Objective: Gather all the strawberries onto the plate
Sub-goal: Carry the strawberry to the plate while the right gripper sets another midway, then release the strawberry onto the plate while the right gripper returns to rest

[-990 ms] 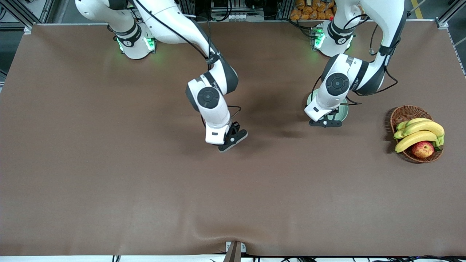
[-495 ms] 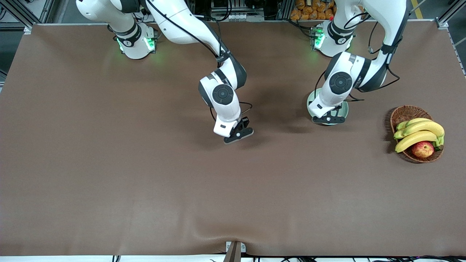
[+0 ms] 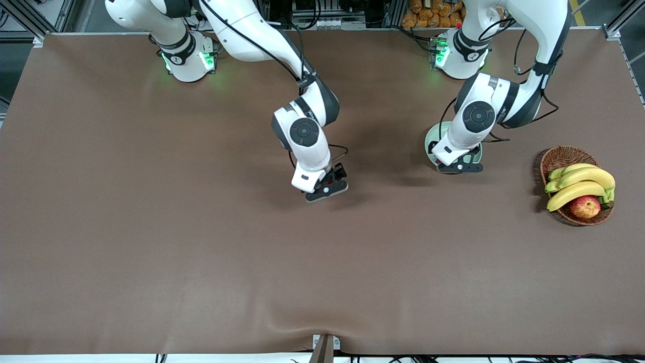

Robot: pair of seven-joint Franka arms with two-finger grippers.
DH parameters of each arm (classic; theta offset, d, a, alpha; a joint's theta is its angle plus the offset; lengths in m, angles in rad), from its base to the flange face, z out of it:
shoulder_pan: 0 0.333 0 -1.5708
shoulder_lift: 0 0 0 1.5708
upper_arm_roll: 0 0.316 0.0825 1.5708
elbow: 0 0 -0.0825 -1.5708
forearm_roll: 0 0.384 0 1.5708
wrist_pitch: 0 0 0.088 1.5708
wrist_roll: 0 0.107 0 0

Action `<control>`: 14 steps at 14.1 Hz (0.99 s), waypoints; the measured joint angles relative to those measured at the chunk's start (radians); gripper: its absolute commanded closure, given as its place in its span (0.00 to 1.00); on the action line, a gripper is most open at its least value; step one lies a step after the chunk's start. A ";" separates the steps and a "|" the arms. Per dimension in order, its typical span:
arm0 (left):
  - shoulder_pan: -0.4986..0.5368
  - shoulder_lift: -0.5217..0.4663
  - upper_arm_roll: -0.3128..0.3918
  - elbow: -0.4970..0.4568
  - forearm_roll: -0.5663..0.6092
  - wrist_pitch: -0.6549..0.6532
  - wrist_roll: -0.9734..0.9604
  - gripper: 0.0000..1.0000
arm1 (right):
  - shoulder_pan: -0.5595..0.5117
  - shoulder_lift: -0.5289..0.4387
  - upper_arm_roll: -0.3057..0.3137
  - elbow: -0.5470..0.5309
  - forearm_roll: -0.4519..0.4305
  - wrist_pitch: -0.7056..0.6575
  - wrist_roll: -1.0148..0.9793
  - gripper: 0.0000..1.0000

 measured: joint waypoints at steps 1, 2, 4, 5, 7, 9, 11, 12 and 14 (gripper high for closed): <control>-0.001 0.004 -0.001 0.015 0.000 0.001 0.000 0.00 | -0.004 -0.020 -0.024 0.001 0.000 -0.022 0.000 0.00; -0.001 0.012 -0.002 0.038 0.000 0.001 0.000 0.00 | -0.007 -0.043 -0.054 0.002 0.000 -0.063 0.000 0.00; -0.003 0.042 -0.005 0.100 0.000 0.001 0.000 0.00 | -0.017 -0.092 -0.116 0.003 0.000 -0.152 -0.002 0.00; -0.006 0.061 -0.008 0.136 0.000 0.002 0.000 0.00 | -0.025 -0.114 -0.142 0.002 0.000 -0.178 -0.004 0.00; -0.020 0.105 -0.017 0.210 0.000 0.002 0.000 0.00 | -0.050 -0.154 -0.178 0.002 0.000 -0.221 -0.006 0.00; -0.048 0.152 -0.021 0.288 0.000 0.002 0.000 0.00 | -0.078 -0.192 -0.210 0.003 0.000 -0.266 -0.020 0.00; -0.086 0.193 -0.023 0.363 0.000 0.003 -0.003 0.00 | -0.081 -0.227 -0.275 0.003 0.000 -0.342 -0.061 0.00; -0.109 0.213 -0.024 0.401 -0.003 0.003 -0.016 0.00 | -0.083 -0.246 -0.305 0.003 0.000 -0.387 -0.080 0.00; -0.159 0.256 -0.025 0.471 -0.009 0.003 -0.066 0.00 | -0.101 -0.289 -0.343 0.003 -0.003 -0.477 -0.094 0.00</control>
